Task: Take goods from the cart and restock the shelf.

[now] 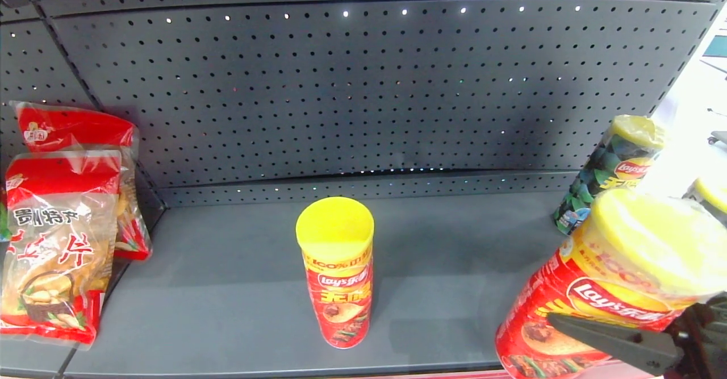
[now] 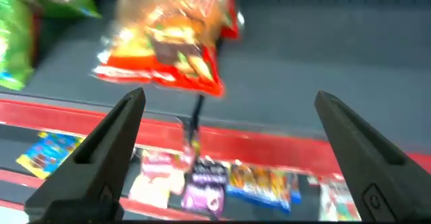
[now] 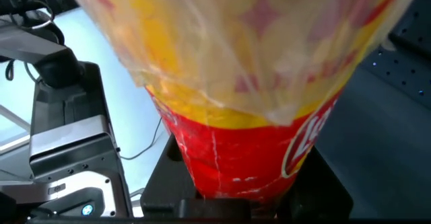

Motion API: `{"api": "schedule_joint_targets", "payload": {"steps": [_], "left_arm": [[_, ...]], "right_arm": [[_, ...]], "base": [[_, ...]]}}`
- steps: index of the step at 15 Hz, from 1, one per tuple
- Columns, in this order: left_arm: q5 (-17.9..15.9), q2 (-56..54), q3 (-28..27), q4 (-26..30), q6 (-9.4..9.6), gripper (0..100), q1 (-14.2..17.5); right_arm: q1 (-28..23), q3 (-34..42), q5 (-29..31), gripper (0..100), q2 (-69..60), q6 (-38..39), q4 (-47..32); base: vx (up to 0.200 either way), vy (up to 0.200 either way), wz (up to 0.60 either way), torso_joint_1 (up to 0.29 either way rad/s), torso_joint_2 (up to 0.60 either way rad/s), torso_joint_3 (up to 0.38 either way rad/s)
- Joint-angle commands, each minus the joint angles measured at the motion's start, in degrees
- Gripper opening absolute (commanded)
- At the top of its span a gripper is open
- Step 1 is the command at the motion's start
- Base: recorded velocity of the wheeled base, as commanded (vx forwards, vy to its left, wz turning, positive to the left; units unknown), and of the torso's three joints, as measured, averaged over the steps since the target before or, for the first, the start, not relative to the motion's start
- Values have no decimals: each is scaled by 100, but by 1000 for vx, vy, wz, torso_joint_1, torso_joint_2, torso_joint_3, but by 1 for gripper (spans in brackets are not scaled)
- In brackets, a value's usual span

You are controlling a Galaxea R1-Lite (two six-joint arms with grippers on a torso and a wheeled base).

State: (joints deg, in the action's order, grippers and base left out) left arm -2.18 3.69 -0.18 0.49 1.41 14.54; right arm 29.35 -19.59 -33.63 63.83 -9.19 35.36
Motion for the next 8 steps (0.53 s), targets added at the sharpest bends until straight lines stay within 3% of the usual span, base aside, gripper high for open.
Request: {"api": "schedule_joint_targets", "payload": {"steps": [1, 4, 8], "left_arm": [[-10, 263, 1, -5, -18, 100, -1103], [-2, -352, 9, -5, -18, 100, -1463], [7, -369, 9, -5, -10, 100, -1472]], "right_arm": [[9, -62, -3, 0, 51, -4, 6], [9, -62, -3, 0, 77, -4, 6], [9, -1, -3, 0, 42, -4, 6]], "base": [[0, 0, 0, 0, 0, 0], [0, 0, 0, 0, 0, 0], [0, 0, 0, 0, 0, 0]]}}
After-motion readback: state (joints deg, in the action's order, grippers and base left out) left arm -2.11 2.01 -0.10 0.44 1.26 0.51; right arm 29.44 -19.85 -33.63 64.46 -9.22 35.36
